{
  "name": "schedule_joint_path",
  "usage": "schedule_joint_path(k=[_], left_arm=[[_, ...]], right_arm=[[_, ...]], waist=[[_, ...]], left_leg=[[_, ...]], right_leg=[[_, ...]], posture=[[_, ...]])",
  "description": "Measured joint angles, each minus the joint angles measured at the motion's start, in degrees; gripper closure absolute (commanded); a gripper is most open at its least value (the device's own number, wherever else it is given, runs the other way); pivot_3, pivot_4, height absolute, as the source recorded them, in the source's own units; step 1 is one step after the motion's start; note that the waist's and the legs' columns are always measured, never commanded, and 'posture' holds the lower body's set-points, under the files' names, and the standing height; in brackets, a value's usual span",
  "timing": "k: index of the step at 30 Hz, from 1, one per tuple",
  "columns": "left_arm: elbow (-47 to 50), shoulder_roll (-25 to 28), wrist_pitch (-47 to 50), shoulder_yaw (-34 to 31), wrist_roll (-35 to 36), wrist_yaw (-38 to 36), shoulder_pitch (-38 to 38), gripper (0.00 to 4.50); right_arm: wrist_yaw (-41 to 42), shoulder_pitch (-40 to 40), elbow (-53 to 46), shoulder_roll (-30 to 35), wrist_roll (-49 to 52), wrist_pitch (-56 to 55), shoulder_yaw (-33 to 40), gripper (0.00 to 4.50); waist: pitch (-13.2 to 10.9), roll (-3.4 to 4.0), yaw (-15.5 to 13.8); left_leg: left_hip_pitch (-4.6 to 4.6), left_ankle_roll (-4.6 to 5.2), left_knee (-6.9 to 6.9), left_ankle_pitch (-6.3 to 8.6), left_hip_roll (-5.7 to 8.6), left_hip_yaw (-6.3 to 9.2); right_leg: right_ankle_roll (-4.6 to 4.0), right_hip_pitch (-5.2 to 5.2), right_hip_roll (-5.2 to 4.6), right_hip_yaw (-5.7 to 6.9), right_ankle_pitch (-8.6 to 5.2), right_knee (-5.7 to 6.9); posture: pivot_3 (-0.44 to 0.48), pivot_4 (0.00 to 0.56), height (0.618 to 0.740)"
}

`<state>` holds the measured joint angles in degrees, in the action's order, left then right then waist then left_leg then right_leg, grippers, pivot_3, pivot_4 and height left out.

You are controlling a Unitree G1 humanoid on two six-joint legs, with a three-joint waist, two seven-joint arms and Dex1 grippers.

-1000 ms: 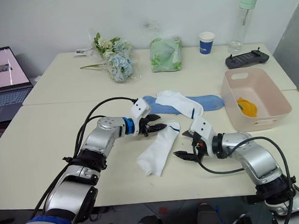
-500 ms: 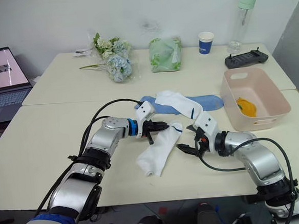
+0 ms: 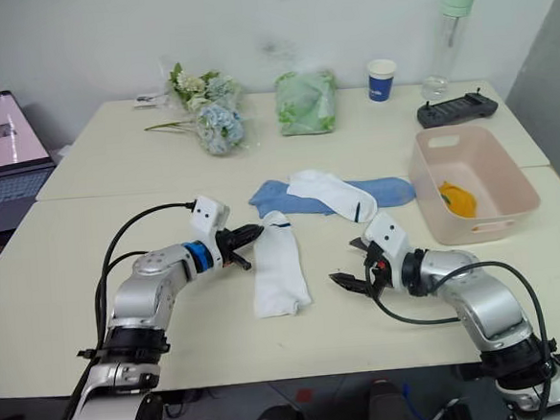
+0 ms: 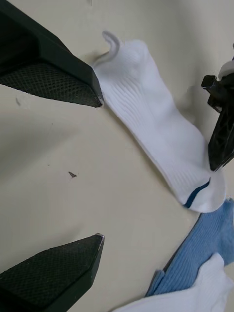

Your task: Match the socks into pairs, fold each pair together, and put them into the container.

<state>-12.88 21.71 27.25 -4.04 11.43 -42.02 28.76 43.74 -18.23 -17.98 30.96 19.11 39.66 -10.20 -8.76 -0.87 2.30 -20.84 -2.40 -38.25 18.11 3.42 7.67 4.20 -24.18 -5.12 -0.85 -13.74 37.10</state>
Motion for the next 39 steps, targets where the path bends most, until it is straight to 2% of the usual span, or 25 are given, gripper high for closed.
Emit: schedule_joint_path(k=[5,11,14,17,21,25,30,33,36,39], left_arm=[[10.01,-2.61,4.97,-1.25,2.53,5.33,-4.83,4.47],[14.27,-2.75,7.59,-0.59,3.58,7.63,-6.35,4.47],[15.45,-2.37,7.91,-0.15,4.17,7.62,-7.12,4.5],[15.51,-0.98,8.59,-0.31,4.35,7.64,-7.79,4.5],[15.63,-0.55,8.68,-0.35,4.76,7.68,-7.9,4.5],[15.8,-0.39,8.68,-0.35,5.2,7.76,-7.97,4.5],[17.37,0.41,8.69,-0.35,5.35,7.83,-9.51,4.5],[19.9,0.38,9.34,-1.08,6.41,9.09,-11.97,4.5],[26.39,-1.29,12.0,-3.81,8.95,11.76,-17.5,4.5],[34.39,-2.99,14.91,-3.53,12.48,12.59,-25.47,4.5]], right_arm=[[2.6,-0.6,1.58,-2.2,-0.56,-0.08,-7.76,0.03],[5.84,-4.25,6.47,-2.54,-4.92,-4.44,-13.97,0.03],[5.89,-6.59,11.47,-4.25,-8.89,-9.51,-15.89,0.68],[6.38,-7.25,13.91,-4.16,-11.39,-13.95,-16.28,1.63],[8.38,-7.24,15.21,-4.16,-13.15,-18.25,-16.77,3.16],[8.87,-6.68,15.38,-4.54,-13.19,-18.96,-15.82,4.46],[9.17,-5.02,14.84,-3.86,-11.23,-17.65,-12.37,4.46],[9.87,-3.39,13.02,-0.98,-10.44,-16.66,-9.78,4.46],[9.96,-2.87,12.74,2.99,-8.82,-15.02,-4.57,4.46],[11.43,-5.71,15.48,4.97,-8.13,-13.92,-1.88,4.46]], waist=[[0.01,-0.02,-0.5],[0.01,-0.02,-0.27],[0.01,-0.01,-0.26],[0.02,-0.02,-0.37],[0.02,-0.02,-0.48],[0.02,-0.02,-0.46],[0.02,-0.02,-0.47],[0.01,-0.02,-0.52],[0.01,-0.01,-0.46],[0.01,-0.01,-0.3]], left_leg=[[0.01,0.0,0.01,0.0,0.02,-0.04],[0.06,-0.01,0.03,0.0,0.0,-0.06],[0.06,-0.01,0.06,0.0,-0.02,-0.04],[0.05,-0.01,0.05,0.0,0.0,-0.05],[0.05,-0.01,0.05,0.0,0.0,-0.04],[0.05,-0.01,0.05,0.0,-0.01,-0.03],[0.04,-0.02,0.06,0.0,-0.01,-0.04],[0.03,-0.02,0.07,0.0,-0.01,-0.04],[0.03,-0.01,0.08,0.01,-0.02,-0.09],[0.09,-0.01,0.13,0.01,-0.04,-0.15]], right_leg=[[0.0,0.02,-0.02,-0.01,0.0,-0.05],[0.0,0.01,0.0,0.0,0.0,-0.01],[0.0,0.0,0.02,0.01,0.0,-0.01],[0.0,0.01,0.0,-0.01,0.0,-0.04],[0.0,0.01,0.0,0.0,0.0,-0.05],[0.0,0.01,0.0,0.0,0.0,-0.04],[0.0,0.01,0.0,-0.01,0.0,-0.05],[0.0,0.01,-0.01,-0.01,0.0,-0.08],[0.0,0.0,-0.03,-0.08,0.0,-0.08],[-0.01,0.02,-0.01,-0.11,0.0,-0.06]], posture=[[0.0,0.15,0.74],[0.0,0.15,0.74],[0.0,0.15,0.74],[0.0,0.15,0.74],[0.0,0.15,0.74],[0.0,0.15,0.74],[0.0,0.15,0.74],[0.0,0.15,0.74],[0.0,0.15,0.74],[0.0,0.15,0.74]])
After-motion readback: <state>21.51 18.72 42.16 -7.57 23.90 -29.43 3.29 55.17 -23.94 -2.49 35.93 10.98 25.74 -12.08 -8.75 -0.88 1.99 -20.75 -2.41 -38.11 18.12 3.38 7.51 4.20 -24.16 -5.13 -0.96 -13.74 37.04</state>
